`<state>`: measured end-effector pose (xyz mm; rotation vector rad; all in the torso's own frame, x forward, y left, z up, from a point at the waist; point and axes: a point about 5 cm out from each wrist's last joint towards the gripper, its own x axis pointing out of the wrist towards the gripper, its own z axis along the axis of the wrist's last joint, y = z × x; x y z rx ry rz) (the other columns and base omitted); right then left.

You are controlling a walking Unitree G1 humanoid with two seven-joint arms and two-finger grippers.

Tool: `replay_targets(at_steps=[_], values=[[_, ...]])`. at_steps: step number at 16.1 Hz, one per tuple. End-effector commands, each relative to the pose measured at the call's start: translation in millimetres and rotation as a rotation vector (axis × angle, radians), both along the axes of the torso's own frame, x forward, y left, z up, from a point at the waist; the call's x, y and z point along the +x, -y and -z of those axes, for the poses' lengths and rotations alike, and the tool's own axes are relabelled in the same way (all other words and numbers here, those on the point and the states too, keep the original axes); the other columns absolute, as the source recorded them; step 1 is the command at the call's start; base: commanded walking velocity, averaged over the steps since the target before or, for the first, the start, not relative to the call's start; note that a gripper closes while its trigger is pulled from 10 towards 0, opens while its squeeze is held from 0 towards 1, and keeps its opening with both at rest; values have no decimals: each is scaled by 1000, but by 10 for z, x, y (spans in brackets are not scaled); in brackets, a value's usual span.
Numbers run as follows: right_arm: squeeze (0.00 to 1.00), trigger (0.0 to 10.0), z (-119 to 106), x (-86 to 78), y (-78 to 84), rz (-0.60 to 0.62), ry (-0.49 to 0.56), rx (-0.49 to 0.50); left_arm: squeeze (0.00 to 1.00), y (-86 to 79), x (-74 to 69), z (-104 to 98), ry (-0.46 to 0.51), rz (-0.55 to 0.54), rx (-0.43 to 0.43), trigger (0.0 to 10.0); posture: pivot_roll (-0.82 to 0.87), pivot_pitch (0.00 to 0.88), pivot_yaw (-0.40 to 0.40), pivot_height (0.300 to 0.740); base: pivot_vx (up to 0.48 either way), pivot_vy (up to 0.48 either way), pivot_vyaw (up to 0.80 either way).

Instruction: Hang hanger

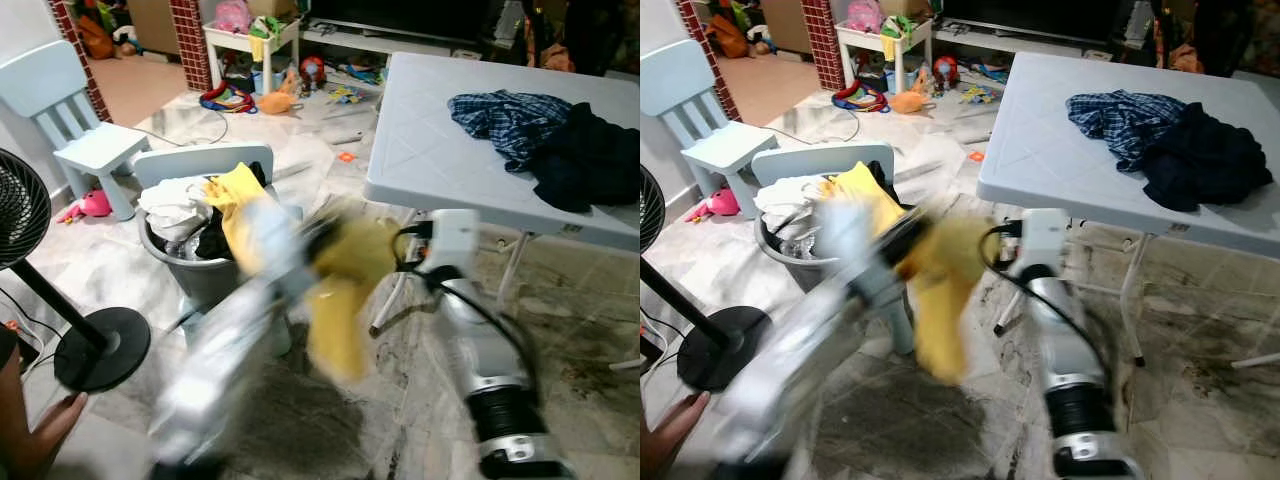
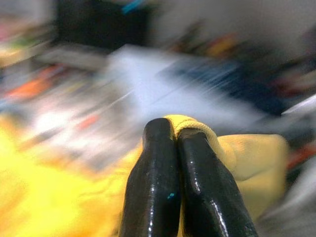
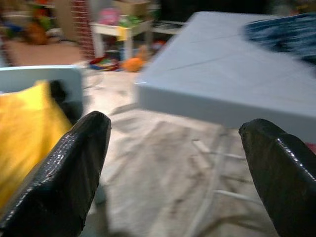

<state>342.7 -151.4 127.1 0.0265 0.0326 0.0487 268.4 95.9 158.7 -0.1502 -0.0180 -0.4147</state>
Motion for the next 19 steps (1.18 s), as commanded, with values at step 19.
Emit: replay_targets(at_steps=[19], values=[[0, 10000, -32, 51, 91, 16, 20, -27, 0, -416, -245, 311, -47, -210, 10, 10000, 8, 0, -34, 740, 0, -178, -800]])
